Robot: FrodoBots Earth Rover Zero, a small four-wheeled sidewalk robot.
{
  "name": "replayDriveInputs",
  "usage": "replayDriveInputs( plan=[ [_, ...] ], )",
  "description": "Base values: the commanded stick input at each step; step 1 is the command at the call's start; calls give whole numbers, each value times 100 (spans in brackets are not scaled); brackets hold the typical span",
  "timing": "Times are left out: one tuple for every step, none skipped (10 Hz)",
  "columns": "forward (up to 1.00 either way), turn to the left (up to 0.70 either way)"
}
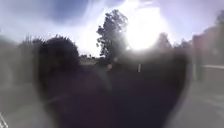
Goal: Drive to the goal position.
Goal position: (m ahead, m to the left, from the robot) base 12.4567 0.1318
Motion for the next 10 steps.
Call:
replayDriveInputs(
  plan=[
    [85,0],
    [85,0],
    [85,-34],
    [85,-34],
    [85,0],
    [85,0],
    [85,0],
    [85,0],
    [85,0],
    [85,0]
  ],
)
